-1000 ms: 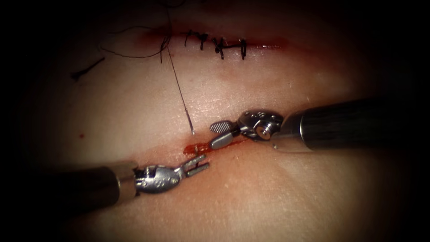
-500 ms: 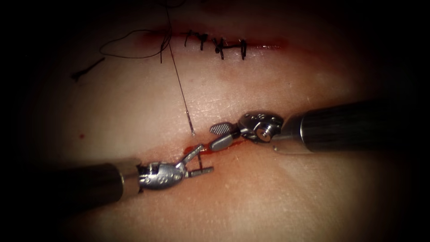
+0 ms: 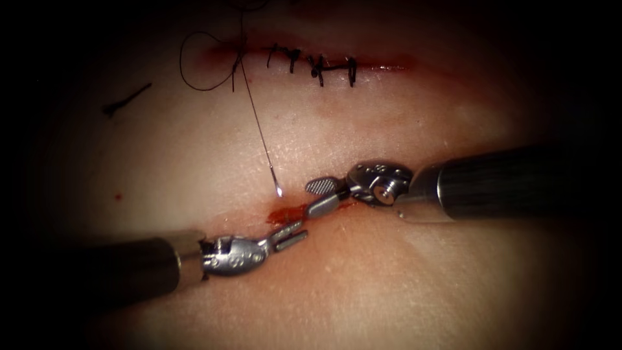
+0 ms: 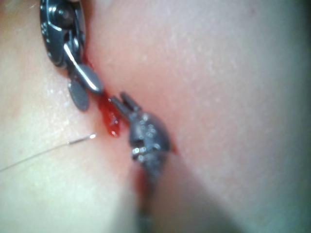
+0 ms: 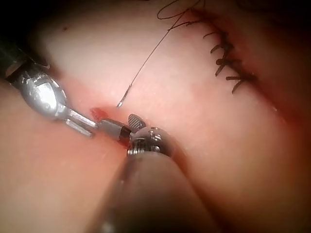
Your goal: Wound Closure
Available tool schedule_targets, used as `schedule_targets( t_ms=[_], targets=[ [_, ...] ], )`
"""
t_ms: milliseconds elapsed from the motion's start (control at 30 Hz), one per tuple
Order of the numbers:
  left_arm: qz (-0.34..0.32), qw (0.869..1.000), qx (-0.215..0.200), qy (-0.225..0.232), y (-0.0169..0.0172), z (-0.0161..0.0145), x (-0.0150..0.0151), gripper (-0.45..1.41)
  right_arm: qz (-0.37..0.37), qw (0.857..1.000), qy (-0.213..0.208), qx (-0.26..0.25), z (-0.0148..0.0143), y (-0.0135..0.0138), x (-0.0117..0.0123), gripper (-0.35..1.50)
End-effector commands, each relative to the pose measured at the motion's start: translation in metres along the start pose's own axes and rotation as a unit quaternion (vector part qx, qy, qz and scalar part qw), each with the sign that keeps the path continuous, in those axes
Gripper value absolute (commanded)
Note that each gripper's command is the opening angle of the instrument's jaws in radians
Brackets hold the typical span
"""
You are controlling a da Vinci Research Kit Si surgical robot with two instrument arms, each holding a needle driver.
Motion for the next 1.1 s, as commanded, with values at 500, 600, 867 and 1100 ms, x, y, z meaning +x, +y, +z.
schedule_targets(
  t_ms=[500,600,867,1100],
  targets=[
    [-0.129,0.983,-0.122,0.042,0.0034,-0.0018,0.0058,-0.45,-0.004,1.000,0.008,0.014,-0.0012,-0.0024,0.0005,1.11],
    [-0.128,0.980,-0.142,0.051,0.0041,-0.0026,0.0067,-0.45,-0.005,1.000,0.008,0.014,-0.0014,-0.0025,0.0004,1.11],
    [-0.094,0.987,-0.119,0.043,0.0044,-0.0042,0.0094,-0.45,-0.006,1.000,0.009,0.014,-0.0013,-0.0025,0.0001,1.11],
    [-0.033,0.997,-0.055,0.038,0.0011,-0.0050,0.0119,-0.45,-0.009,1.000,0.014,0.011,-0.0010,-0.0026,-0.0006,1.11]
  ],
)
